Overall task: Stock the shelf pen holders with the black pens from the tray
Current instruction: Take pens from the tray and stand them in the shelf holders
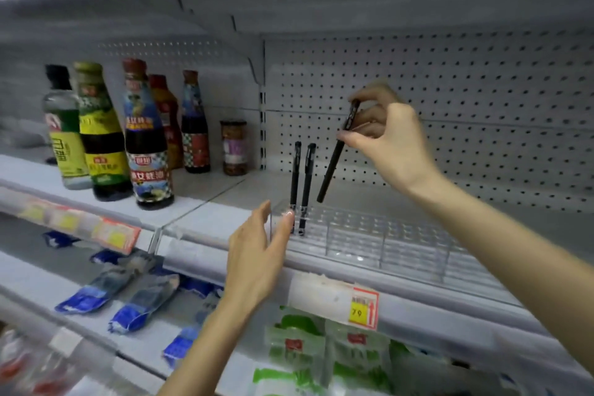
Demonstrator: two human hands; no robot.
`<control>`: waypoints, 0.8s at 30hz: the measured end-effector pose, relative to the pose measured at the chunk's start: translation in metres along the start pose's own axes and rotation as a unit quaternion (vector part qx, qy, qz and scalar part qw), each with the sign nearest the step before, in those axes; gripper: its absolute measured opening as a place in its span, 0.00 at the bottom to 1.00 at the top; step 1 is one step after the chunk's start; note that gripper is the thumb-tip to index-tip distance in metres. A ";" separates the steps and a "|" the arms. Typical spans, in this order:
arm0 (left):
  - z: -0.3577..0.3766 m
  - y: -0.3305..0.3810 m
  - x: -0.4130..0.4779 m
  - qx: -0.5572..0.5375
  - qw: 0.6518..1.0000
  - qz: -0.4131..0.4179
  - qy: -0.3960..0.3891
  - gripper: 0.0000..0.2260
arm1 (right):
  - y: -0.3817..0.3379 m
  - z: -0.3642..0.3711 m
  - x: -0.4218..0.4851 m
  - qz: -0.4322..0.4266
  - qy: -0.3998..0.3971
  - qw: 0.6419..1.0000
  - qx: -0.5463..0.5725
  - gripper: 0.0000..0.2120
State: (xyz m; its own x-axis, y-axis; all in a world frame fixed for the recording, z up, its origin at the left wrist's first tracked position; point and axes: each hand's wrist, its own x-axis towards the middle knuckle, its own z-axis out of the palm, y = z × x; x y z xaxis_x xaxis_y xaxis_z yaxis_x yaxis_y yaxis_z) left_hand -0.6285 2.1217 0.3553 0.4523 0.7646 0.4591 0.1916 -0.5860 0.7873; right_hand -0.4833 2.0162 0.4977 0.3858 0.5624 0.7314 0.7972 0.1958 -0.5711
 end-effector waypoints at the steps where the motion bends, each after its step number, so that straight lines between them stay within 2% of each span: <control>1: 0.002 -0.001 0.001 -0.004 1.000 -0.007 0.003 0.41 | 0.003 0.003 0.003 0.003 -0.006 1.000 -0.001 0.19; 5: 0.004 0.002 0.002 -0.041 0.999 -0.035 -0.005 0.40 | 0.012 0.010 0.008 0.019 -0.029 0.999 -0.002 0.19; 9: 0.005 0.005 -0.003 -0.033 0.999 -0.042 -0.006 0.35 | 0.019 0.012 0.010 0.029 -0.048 0.998 -0.013 0.19; 12: 0.005 0.004 -0.003 -0.043 0.998 -0.045 -0.009 0.37 | 0.024 0.016 0.009 0.040 -0.079 0.996 -0.026 0.20; 15: 0.005 0.003 -0.003 -0.053 0.998 -0.043 -0.012 0.33 | 0.026 0.021 0.006 0.047 -0.110 0.992 -0.031 0.22; 24: 0.002 0.007 -0.003 -0.053 0.997 -0.052 -0.018 0.37 | 0.025 0.029 0.004 0.067 -0.150 0.983 -0.076 0.26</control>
State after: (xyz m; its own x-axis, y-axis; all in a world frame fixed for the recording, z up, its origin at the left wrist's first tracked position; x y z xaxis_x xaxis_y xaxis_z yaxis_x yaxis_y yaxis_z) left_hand -0.6270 2.1148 0.3583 0.4660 0.8087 0.3589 0.1463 -0.4706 0.8701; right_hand -0.4754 2.0469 0.4752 0.3558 0.7913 0.4972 0.8175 -0.0058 -0.5758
